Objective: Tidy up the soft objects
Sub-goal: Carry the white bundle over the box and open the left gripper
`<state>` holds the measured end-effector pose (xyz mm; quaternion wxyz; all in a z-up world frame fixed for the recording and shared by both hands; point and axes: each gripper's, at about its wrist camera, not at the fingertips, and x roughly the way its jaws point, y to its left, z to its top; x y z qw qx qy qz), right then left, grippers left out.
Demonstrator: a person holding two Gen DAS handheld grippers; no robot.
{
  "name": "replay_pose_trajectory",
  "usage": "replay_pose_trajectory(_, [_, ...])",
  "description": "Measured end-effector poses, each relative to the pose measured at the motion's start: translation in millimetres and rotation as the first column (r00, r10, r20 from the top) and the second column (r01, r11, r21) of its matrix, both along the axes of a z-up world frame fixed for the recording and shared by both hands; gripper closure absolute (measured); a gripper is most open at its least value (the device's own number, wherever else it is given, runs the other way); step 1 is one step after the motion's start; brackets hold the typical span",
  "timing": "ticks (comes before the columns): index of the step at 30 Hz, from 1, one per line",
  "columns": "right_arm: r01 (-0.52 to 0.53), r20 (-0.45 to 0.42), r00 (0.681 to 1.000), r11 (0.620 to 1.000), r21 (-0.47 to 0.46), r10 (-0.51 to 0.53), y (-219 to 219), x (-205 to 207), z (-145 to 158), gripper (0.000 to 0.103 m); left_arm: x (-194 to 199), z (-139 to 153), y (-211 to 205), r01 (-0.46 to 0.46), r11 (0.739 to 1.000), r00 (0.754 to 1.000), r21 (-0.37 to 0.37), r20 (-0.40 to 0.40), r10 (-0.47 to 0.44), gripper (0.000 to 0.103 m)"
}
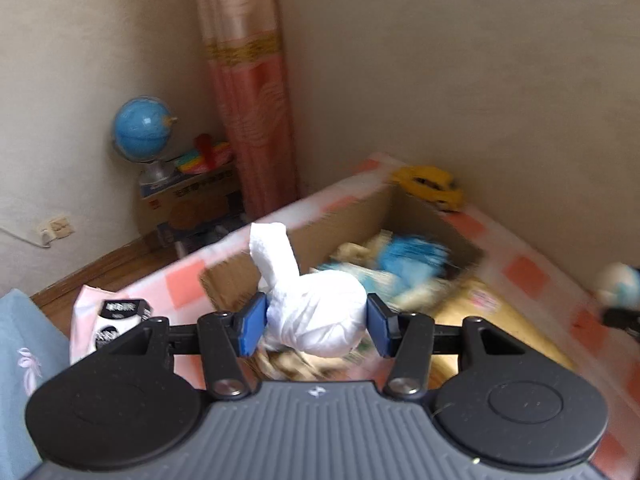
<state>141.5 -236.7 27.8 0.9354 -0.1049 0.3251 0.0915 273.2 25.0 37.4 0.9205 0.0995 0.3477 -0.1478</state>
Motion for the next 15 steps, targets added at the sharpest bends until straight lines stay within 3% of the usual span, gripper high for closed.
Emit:
replay_pose_trajectory(1, [0.0, 0.001, 1.0, 1.0, 0.0, 0.0, -0.3, 0.0, 0.3, 0.049, 6.9, -3.3, 2.1, -0.009, 1.0, 1.0, 0.003, 0.014, 0.009, 0.045])
replay_pose_trajectory(3, [0.0, -0.003, 1.0, 1.0, 0.001, 0.0, -0.3, 1.1, -0.1, 0.049, 15.8, -9.5, 5.6, -0.058, 0.998, 0.997, 0.019, 0.047, 0.057, 0.019])
replay_pose_trajectory(4, [-0.001, -0.005, 1.0, 1.0, 0.0, 0.001, 0.2, 1.7, -0.5, 0.049, 18.7, -12.3, 9.0, -0.085, 0.996, 0.995, 0.014, 0.048, 0.084, 0.014])
replay_pose_trajectory(7, [-0.005, -0.006, 1.0, 1.0, -0.005, 0.005, 2.3, 3.1, -0.8, 0.049, 16.0, -15.3, 17.6, -0.088, 0.996, 0.996, -0.031, 0.019, 0.088, 0.013])
replay_pose_trajectory(10, [-0.016, -0.007, 1.0, 1.0, -0.008, 0.016, 5.9, 4.7, -0.2, 0.049, -4.1, -11.1, 19.3, -0.086, 0.996, 0.995, -0.014, 0.042, 0.087, 0.012])
replay_pose_trajectory(13, [-0.034, -0.009, 0.999, 0.999, -0.013, 0.034, 11.6, 8.8, 1.6, 0.049, -36.4, -4.9, 14.5, -0.063, 0.998, 0.996, 0.004, 0.068, 0.063, 0.002])
replay_pose_trajectory(15, [-0.055, -0.011, 0.998, 0.998, -0.012, 0.055, 16.5, 12.7, 4.7, 0.049, -55.6, -1.7, 11.9, -0.042, 0.999, 0.996, 0.003, 0.074, 0.041, 0.001])
